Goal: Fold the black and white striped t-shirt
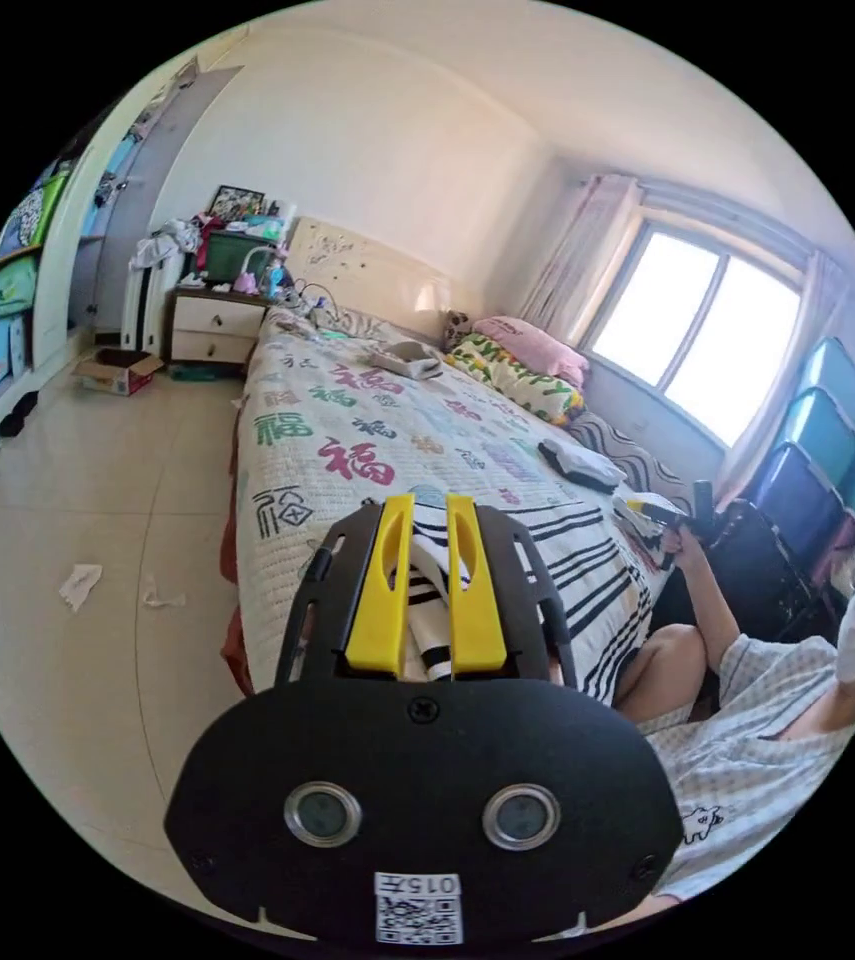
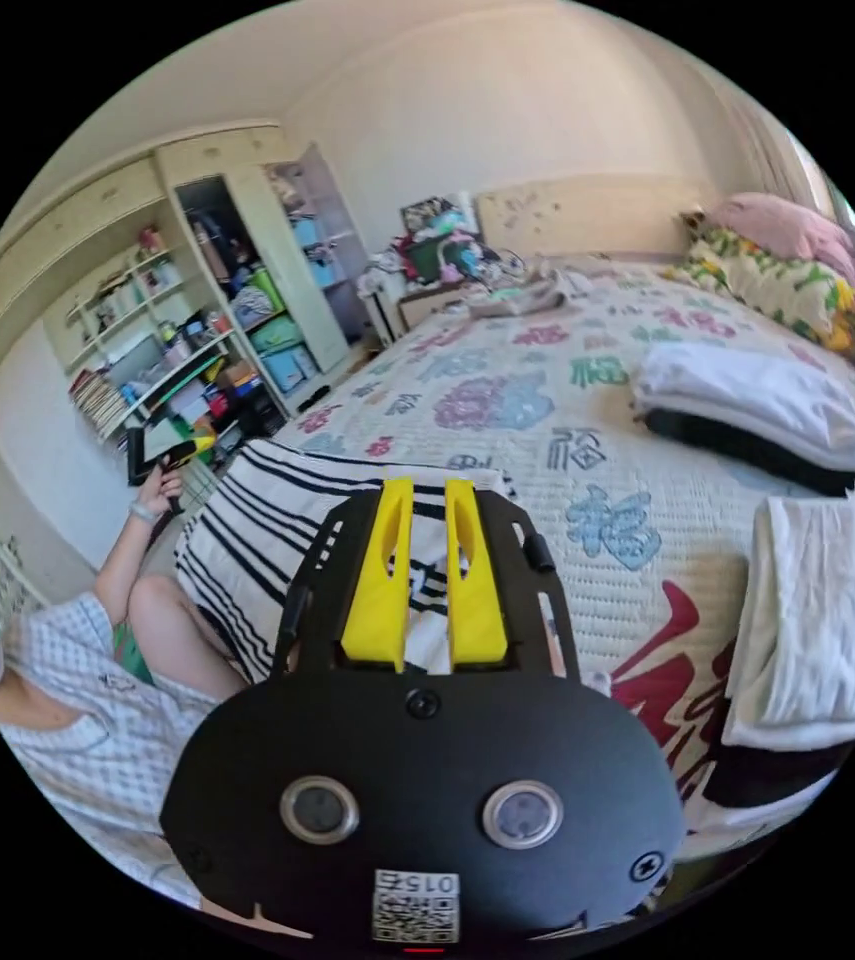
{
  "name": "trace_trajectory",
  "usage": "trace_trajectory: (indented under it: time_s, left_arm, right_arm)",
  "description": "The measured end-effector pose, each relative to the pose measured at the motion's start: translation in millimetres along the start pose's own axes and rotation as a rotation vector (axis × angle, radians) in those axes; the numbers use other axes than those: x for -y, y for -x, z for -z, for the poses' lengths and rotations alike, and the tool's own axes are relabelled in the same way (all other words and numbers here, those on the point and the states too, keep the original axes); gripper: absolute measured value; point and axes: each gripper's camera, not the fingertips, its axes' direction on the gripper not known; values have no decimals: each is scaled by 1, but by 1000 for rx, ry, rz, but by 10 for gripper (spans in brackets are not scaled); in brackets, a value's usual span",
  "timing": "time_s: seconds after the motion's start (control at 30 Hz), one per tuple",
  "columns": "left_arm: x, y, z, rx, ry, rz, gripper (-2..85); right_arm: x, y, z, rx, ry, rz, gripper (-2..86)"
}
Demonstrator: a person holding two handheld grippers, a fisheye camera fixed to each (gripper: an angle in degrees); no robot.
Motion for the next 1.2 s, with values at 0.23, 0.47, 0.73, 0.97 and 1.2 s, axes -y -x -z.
trace_trajectory:
  time_s: [0.23,0.47,0.73,0.97,1.2]
  left_arm:
    - [23,38,-100,-2,250,114,60]
    - [16,56,-123,102,314,49,22]
    - [-13,-3,-72,267,180,-204,49]
    - [-140,-227,-156,-232,338,-867,62]
    - [-275,-275,-268,-118,445,-1039,77]
  right_arm:
    - [53,-29,-45,66,176,-99,56]
    - [80,-30,-12,-33,122,-78,26]
    - [77,-51,49,12,-15,-71,25]
    - [107,-72,17,105,108,-72,10]
    - [131,-69,-7,65,181,-33,38]
